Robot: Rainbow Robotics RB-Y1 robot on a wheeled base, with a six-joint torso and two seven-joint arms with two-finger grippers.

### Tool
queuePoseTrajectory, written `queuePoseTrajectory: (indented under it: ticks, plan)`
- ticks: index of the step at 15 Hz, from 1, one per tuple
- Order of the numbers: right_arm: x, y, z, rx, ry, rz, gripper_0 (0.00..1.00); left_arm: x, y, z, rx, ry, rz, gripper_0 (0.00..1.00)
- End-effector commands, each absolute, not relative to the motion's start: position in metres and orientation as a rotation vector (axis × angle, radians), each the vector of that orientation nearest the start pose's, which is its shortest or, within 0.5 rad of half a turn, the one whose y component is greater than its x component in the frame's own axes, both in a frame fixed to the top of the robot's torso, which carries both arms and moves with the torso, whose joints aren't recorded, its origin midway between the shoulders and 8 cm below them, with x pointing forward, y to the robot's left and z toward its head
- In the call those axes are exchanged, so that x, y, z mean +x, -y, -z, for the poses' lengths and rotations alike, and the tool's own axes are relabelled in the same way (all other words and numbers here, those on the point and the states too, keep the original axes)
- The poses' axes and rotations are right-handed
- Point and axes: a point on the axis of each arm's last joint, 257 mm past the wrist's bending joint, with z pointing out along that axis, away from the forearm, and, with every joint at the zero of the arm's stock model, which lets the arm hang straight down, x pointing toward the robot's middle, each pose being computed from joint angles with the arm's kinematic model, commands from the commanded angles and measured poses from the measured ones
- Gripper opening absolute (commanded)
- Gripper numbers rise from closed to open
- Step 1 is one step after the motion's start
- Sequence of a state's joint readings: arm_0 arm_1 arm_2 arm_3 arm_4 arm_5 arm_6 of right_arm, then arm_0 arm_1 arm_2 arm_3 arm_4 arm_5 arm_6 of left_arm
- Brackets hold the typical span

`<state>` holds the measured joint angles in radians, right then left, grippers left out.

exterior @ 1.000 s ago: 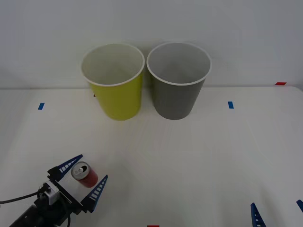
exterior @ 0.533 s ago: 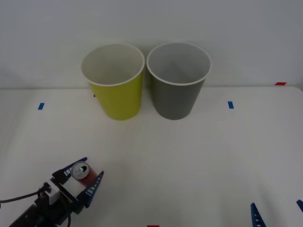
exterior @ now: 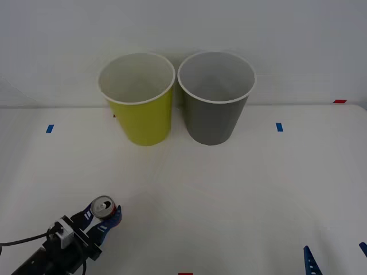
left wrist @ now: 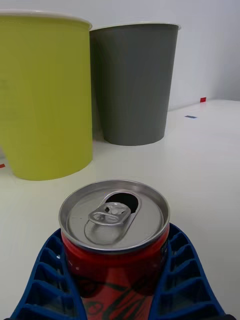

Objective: Put cans in the gray bin and PET bottles in the light green bin.

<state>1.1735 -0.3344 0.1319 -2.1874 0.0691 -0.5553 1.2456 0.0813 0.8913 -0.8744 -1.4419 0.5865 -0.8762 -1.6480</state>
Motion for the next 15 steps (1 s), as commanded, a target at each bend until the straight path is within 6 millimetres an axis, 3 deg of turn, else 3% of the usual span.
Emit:
queuePoseTrajectory:
  ticks: [1,7,15]
  plan:
    - [0.215,0.269,0.214,-0.02,-1.592,-0.091,1.0,0.355,-0.203,0.296,0.572,-1.402,0.384,0.17]
    - [0.215,0.269,0.214,-0.02,-1.592,-0.091,1.0,0.356,-0.196,0.287,0.551,-1.39,0.405,0.1]
    - [0.215,0.269,0.214,-0.02,-1.592,-0.091,1.0,0.36,-0.152,0.244,0.648,-1.422,0.482,0.08]
